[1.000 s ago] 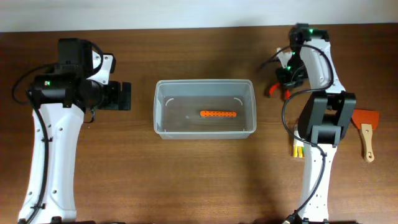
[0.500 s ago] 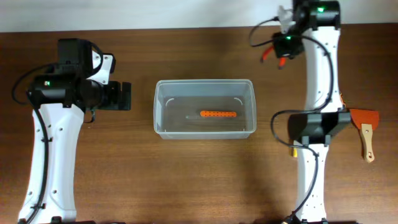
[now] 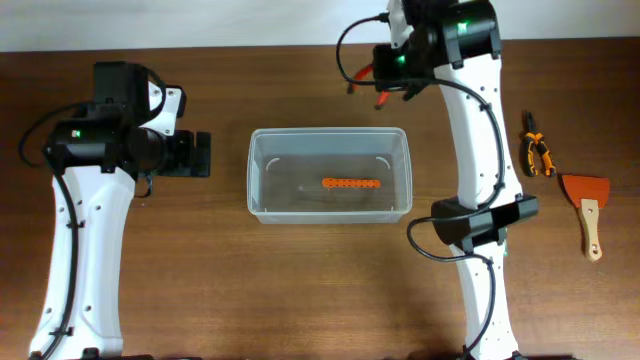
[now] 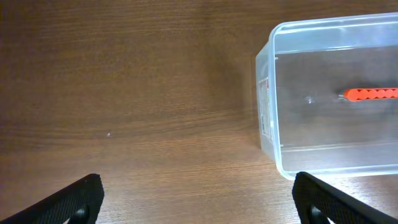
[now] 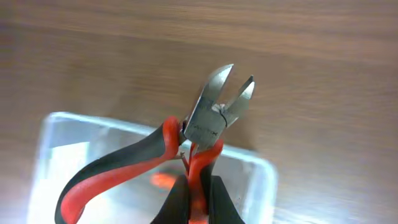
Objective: Pack container
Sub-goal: 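Lift the cutters and carry them left over the container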
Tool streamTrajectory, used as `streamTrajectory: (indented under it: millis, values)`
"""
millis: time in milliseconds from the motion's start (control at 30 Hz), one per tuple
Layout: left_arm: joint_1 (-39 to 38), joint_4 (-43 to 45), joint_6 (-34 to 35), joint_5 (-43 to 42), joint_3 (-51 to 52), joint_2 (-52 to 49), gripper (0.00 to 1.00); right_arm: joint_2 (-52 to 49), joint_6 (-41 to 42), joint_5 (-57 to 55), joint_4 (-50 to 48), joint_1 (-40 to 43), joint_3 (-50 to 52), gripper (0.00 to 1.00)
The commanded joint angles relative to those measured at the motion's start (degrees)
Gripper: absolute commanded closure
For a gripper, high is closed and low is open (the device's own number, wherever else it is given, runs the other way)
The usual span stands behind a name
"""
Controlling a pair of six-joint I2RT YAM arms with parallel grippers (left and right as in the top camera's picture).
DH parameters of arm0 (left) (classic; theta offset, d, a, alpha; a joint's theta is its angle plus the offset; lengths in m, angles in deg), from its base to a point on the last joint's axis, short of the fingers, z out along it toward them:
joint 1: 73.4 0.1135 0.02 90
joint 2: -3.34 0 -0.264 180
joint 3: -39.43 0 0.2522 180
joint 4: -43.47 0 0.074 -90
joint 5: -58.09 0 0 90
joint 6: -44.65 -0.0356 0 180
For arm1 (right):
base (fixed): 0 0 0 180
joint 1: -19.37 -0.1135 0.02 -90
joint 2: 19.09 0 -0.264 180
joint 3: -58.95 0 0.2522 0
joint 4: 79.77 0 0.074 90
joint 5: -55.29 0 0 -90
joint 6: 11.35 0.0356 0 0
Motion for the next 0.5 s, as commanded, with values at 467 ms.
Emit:
streamTrajectory:
  millis: [467]
  values:
    - [0.2, 0.0, -0.1, 0.2, -1.0, -0.1, 0.01, 7.2, 4.9, -7.0, 0.3, -2.2, 4.3, 0.96]
